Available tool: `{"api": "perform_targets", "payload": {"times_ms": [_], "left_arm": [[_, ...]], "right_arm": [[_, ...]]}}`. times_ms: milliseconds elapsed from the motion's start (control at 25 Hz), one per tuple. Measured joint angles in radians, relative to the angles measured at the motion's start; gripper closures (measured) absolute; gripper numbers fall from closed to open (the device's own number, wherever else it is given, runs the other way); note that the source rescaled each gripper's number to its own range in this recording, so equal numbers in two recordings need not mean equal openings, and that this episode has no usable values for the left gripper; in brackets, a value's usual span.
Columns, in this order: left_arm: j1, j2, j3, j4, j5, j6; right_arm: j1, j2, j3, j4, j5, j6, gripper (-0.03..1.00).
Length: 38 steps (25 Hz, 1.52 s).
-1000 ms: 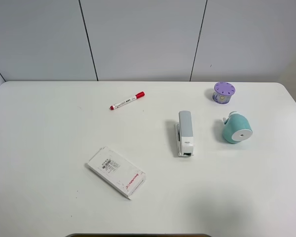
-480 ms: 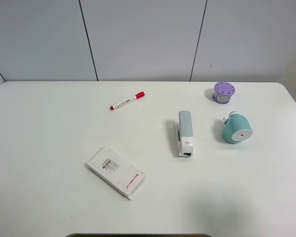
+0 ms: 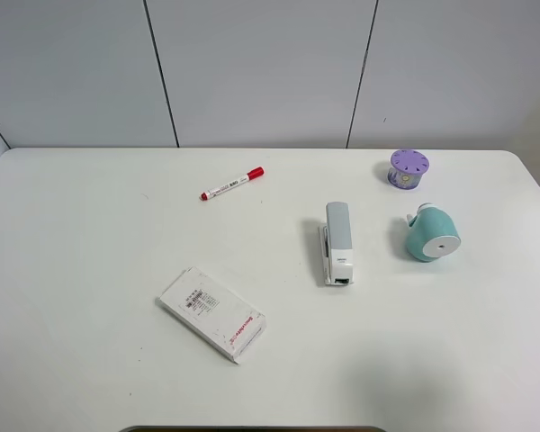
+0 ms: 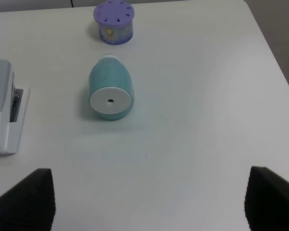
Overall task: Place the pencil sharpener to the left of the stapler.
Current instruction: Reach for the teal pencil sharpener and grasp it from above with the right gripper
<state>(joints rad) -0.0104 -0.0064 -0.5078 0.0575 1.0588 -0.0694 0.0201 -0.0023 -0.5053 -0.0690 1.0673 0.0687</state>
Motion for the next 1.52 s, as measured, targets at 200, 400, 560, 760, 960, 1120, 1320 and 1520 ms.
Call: {"api": "perform_targets", "payload": {"times_ms": [200,400,560,760,960,1120,1320,1520], "left_arm": [[0.000,0.000,0.000,0.000,0.000,0.000],[0.000,0.000,0.000,0.000,0.000,0.000],[0.000,0.000,0.000,0.000,0.000,0.000],[0.000,0.000,0.000,0.000,0.000,0.000],[0.000,0.000,0.000,0.000,0.000,0.000],[0.000,0.000,0.000,0.000,0.000,0.000],[0.000,0.000,0.000,0.000,0.000,0.000],[0.000,0.000,0.000,0.000,0.000,0.000]], "right_arm": [[0.000,0.003,-0.007,-0.013,-0.013,0.000,0.42],[0.000,0.121,-0.048,-0.015,-0.032,0.000,0.42],[0.000,0.274,-0.096,-0.015,-0.035,0.000,0.42],[0.000,0.485,-0.194,-0.015,-0.048,0.000,0.42],[0.000,0.675,-0.337,-0.007,-0.054,0.000,0.42],[0.000,0.825,-0.433,0.022,-0.054,-0.001,0.42],[0.000,1.022,-0.542,0.118,-0.028,-0.002,0.42],[0.000,1.200,-0.666,0.144,0.038,-0.029,0.42]]}}
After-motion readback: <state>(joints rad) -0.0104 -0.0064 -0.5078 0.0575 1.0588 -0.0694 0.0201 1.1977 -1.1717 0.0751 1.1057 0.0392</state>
